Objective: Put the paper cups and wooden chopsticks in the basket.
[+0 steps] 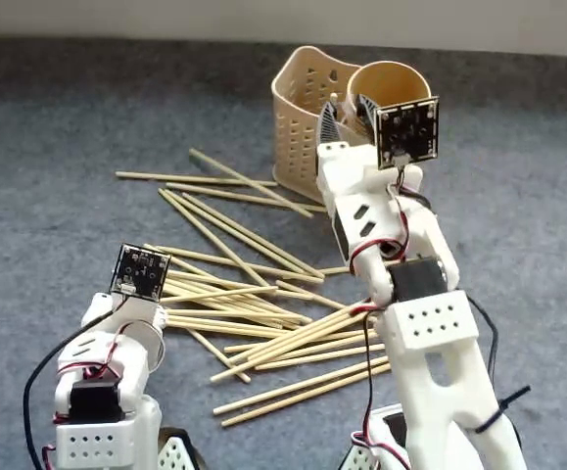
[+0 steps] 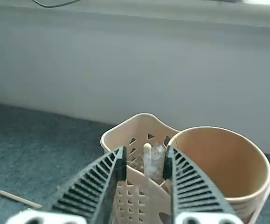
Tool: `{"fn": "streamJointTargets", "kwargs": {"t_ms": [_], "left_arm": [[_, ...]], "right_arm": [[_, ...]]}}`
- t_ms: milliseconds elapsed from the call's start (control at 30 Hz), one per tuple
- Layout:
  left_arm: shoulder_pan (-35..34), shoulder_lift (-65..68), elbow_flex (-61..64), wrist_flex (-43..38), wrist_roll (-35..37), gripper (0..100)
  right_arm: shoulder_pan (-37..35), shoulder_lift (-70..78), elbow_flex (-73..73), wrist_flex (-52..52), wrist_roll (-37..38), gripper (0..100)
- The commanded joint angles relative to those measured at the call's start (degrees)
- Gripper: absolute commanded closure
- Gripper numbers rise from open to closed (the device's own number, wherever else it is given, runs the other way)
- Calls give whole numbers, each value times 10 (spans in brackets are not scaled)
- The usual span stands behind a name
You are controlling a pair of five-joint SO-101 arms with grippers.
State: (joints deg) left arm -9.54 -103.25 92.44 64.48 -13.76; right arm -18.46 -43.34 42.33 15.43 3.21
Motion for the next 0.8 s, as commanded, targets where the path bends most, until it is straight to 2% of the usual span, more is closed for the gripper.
{"fn": "streamJointTargets", "kwargs": {"t_ms": [0, 167, 367, 767], "left_arm": [[-5, -6, -4, -3, -4, 992], [-5, -6, -4, -3, -4, 992], [-5, -6, -4, -3, -4, 992], [-6, -6, -5, -3, -4, 992]], "right_arm": [[-32, -68, -10, 75, -3, 860], [-83, -100, -10, 179, -1, 860], [-117, -73, -10, 246, 0, 861], [-158, 82, -11, 255, 2, 861]]}}
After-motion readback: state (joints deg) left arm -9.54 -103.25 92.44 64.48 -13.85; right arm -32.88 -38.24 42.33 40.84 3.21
